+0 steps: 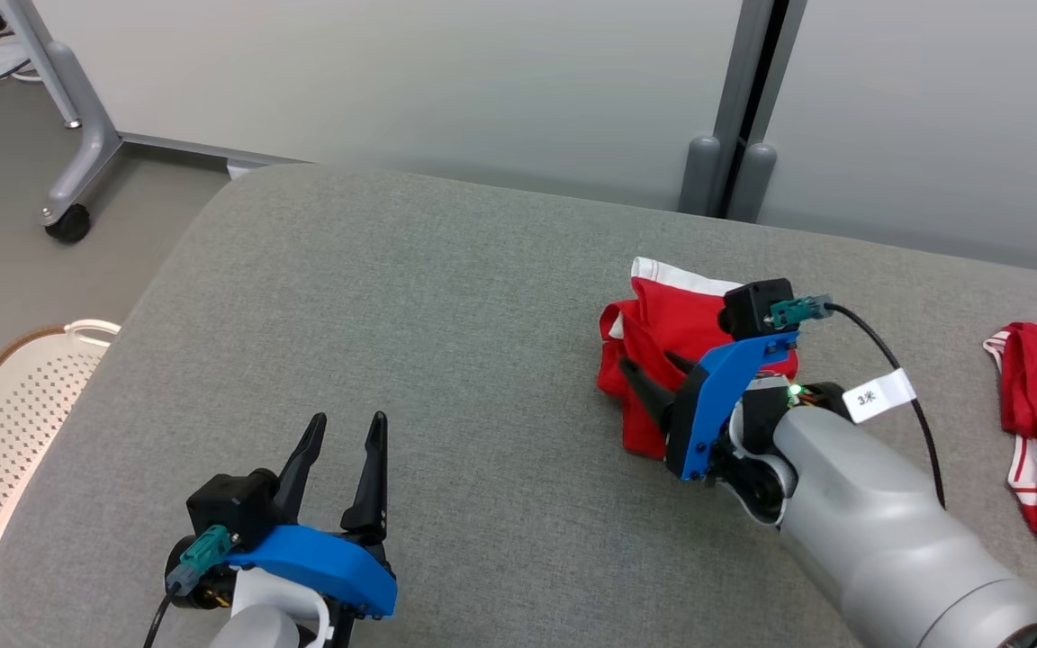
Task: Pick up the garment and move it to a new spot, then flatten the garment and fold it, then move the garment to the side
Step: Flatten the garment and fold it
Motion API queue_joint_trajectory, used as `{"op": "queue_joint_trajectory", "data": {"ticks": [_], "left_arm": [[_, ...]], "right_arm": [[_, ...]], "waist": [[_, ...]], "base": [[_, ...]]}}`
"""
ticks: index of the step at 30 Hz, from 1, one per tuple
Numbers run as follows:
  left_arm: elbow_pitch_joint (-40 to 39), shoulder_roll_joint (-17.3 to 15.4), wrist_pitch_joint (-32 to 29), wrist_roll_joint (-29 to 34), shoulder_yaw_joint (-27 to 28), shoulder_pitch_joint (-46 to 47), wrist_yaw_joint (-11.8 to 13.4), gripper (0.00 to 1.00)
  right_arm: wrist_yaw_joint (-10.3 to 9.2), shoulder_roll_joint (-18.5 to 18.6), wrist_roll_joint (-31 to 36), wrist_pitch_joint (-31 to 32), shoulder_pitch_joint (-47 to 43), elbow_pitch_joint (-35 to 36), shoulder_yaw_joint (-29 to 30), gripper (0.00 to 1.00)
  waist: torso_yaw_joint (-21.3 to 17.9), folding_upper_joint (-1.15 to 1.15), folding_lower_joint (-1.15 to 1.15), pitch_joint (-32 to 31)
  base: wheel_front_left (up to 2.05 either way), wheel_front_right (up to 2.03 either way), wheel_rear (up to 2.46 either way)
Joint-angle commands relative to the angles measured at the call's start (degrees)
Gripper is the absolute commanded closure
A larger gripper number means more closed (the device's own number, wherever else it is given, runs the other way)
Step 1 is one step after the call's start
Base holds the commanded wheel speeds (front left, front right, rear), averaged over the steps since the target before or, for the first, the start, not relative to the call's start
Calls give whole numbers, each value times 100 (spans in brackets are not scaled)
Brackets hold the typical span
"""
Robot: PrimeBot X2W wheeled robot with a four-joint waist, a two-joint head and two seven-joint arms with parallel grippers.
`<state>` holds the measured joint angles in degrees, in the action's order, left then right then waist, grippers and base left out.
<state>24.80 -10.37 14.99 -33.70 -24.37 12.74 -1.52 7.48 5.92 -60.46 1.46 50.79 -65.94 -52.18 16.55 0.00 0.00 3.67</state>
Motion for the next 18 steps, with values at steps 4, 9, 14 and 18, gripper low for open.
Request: {"op": "queue_joint_trajectory", "data": {"ticks": [4, 9, 14, 18], "left_arm": [[-7, -19, 26, 41, 61, -58, 7, 0], [-76, -50, 26, 71, 140, -51, 31, 0], [-156, -54, 26, 113, 235, -79, 40, 0], [-191, -29, 26, 149, 271, -103, 33, 0]], "right_arm": [[2, 20, -250, -232, -308, 687, -107, 0], [2, 401, -584, -760, -459, 1791, -190, 0], [2, 974, -644, -1460, -455, 2458, -164, 0], [2, 1464, -490, -1658, -575, 2676, 234, 0]], "waist": [[-209, 0, 0, -12], [-492, 0, 0, -5], [-769, 0, 0, 11], [-925, 0, 0, 4]], "base": [[0, 0, 0], [0, 0, 0], [0, 0, 0], [0, 0, 0]]}}
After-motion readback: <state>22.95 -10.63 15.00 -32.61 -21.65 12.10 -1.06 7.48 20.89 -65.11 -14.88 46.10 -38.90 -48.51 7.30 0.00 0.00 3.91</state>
